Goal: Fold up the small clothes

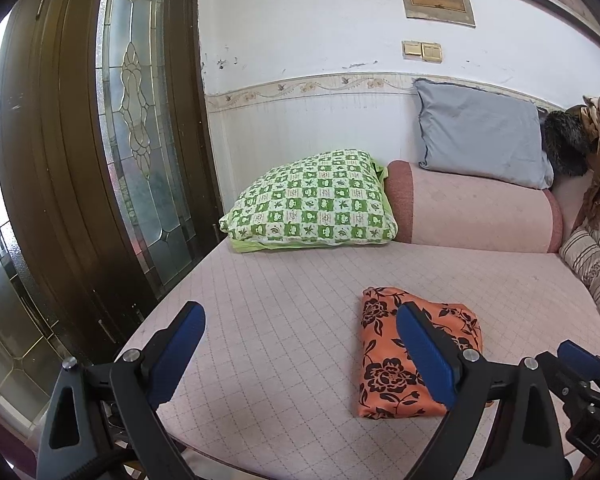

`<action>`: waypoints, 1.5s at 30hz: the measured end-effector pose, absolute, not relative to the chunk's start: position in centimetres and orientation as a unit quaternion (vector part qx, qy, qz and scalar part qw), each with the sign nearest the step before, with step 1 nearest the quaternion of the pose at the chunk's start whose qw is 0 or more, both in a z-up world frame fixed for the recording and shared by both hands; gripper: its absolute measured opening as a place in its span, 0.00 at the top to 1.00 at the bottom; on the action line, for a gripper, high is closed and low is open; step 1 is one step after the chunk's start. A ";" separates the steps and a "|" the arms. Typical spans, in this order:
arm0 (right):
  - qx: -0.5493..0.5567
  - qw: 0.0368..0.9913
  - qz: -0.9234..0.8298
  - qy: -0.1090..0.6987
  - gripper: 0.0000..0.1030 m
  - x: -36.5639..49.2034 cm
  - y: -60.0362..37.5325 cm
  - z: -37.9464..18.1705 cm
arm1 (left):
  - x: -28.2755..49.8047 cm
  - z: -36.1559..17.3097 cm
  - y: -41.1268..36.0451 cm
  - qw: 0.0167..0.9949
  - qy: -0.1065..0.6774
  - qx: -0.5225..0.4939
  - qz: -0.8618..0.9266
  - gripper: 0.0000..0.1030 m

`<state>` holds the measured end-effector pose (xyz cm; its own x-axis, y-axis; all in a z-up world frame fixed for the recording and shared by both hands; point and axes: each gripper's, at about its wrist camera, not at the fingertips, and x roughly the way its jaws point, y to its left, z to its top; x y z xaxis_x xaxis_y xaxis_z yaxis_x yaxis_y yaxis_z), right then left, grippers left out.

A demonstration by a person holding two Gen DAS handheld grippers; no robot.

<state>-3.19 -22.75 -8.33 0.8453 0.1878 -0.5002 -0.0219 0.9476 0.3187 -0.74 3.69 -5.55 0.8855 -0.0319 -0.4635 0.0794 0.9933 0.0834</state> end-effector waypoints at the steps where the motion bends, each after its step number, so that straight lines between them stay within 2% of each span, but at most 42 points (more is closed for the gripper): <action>1: 0.152 0.948 0.056 0.274 0.36 -3.1 -22.7 -8.4 | -0.7 -5.6 3.7 0.970 0.238 0.051 -0.032 0.06; 45: 0.148 0.959 0.049 0.237 0.36 -5.1 -23.3 -6.3 | -3.9 -3.2 2.1 0.970 0.219 0.050 -0.090 0.06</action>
<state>-5.08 -23.35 -6.26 0.8829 0.1630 -0.4403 -0.0230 0.9517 0.3062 -3.92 2.06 -3.20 0.8878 -0.1528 -0.4341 0.1966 0.9788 0.0575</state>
